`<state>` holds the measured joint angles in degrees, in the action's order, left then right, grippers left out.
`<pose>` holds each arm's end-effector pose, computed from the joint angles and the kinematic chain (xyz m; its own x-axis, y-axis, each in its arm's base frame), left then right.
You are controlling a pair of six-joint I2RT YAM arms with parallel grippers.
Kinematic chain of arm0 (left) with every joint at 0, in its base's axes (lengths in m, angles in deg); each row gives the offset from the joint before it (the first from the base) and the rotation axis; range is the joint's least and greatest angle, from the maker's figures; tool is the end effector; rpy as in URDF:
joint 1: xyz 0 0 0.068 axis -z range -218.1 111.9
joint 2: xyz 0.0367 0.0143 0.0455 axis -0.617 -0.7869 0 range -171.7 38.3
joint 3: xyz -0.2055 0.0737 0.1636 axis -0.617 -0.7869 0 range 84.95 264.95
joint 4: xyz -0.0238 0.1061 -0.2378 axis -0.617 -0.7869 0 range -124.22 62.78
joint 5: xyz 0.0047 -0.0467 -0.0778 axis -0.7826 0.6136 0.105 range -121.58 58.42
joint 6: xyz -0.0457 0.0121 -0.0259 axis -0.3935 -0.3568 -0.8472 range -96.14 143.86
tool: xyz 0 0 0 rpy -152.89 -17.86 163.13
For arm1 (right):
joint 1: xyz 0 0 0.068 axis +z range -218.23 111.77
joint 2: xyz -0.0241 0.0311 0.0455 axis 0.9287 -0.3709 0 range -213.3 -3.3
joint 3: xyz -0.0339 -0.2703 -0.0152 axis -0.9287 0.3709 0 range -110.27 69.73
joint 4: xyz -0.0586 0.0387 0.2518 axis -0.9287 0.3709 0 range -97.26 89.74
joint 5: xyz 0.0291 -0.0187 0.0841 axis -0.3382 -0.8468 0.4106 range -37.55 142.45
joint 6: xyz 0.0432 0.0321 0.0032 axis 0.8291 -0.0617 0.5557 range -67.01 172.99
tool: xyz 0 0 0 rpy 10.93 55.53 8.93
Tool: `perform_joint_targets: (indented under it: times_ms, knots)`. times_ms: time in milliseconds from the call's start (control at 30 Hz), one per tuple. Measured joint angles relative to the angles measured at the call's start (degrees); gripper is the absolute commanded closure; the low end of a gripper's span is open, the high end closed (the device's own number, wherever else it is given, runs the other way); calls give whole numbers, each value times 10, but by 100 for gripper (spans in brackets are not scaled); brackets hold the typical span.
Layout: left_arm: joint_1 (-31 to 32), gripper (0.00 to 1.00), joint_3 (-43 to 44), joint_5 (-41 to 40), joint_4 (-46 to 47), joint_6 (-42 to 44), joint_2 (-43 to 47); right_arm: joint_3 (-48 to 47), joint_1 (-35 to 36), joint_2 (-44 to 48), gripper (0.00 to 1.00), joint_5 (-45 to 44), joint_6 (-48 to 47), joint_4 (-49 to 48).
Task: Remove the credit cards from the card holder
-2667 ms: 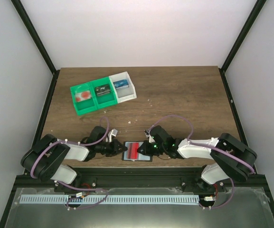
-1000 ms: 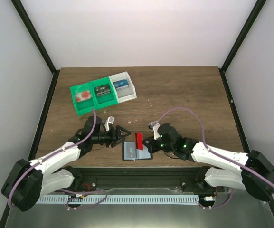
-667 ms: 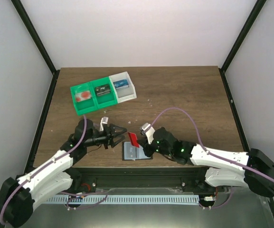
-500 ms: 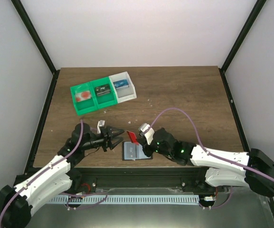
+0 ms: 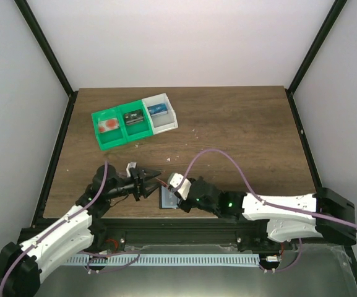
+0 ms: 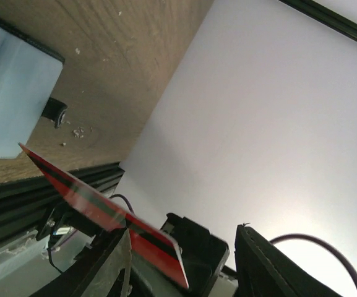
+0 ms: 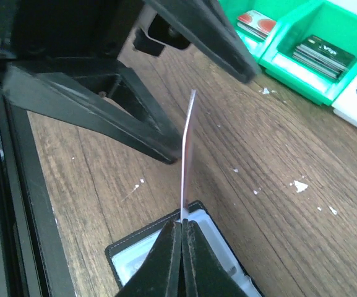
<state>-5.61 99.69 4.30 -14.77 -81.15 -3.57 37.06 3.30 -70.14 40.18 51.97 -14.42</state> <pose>0.1308 -0.1080 0.2053 -0.8269 -0.4013 0.3940 -0.4430 0.0333 -0.8959 0.0862 0.2341 0.2188 -0.1285 -0.4395 -0.8890 -0.8693 0.4814 -0.1124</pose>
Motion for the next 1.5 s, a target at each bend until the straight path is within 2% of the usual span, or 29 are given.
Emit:
perform_joint_targets:
  times_ms: [133,367,500,567,767,1033,1167,1333,1500]
  knots:
    - [0,68,-17,6,15,-21,0,-6,29,-16,99,-31,-23,-7]
    - [0,93,-31,8,17,-35,21,-15,38,-36,100,-70,-30,-10]
    - [-2,100,-39,8,18,-38,26,-15,38,-38,100,-89,-30,-8]
    - [-2,100,-43,9,18,-38,26,-15,38,-38,97,-97,-30,-6]
    - [-2,100,-59,12,24,-30,25,-15,38,-37,74,-100,-5,2]
    - [-2,100,-63,13,61,35,-3,2,41,33,25,-98,81,17]
    - [-14,100,-56,15,43,103,-26,17,41,87,1,-108,146,39]
    - [-42,100,6,-2,-55,239,-31,20,41,128,0,-107,212,66]
    - [-55,100,72,-30,-113,370,-7,20,41,136,0,-112,256,100]
